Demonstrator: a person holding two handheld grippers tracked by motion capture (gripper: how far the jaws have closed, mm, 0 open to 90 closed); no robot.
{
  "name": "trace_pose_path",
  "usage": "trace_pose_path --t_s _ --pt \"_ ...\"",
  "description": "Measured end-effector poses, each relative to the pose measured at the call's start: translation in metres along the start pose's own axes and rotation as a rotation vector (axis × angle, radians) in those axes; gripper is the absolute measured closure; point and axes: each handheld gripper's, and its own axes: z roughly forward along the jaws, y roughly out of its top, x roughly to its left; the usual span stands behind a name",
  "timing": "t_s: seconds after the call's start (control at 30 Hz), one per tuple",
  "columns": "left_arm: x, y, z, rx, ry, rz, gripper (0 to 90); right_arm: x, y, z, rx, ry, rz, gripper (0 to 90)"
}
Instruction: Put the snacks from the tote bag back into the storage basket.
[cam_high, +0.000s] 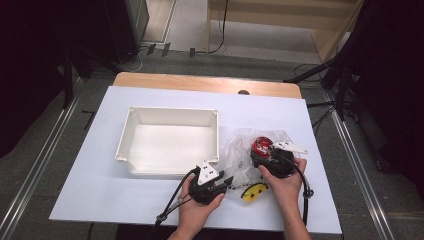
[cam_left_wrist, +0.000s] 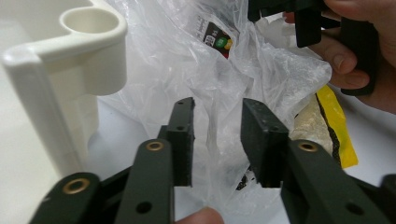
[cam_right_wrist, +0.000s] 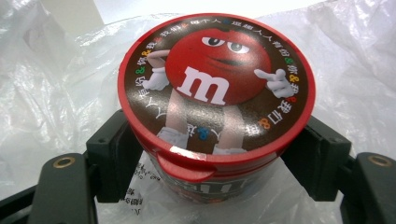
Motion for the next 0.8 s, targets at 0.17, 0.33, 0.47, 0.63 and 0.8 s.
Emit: trace_pose_path --t_s 0.17,0.33,0.47,0.63,0.8 --pt "0.002 0.001 -0.010 -0.018 -0.011 0.045 59.1 0.002 0.001 -0.001 0.006 -0.002 -0.007 26.1" --pt "0.008 -0.002 -0.018 -0.030 -0.030 0.051 56.0 0.006 0.003 -0.002 0.004 -0.013 -0.024 26.1" --pt "0.015 -0.006 -0.025 -0.032 -0.016 0.053 55.3 0.008 0.004 -0.006 -0.002 -0.017 -0.032 26.1" --pt "0.025 -0.011 -0.035 -0.049 -0.005 0.022 54.6 0.007 0.007 -0.009 -0.008 -0.017 -0.035 26.1" --pt "0.029 -0.010 -0.043 -0.054 -0.006 0.032 50.4 0.006 0.010 -0.015 -0.014 -0.016 -0.020 26.1"
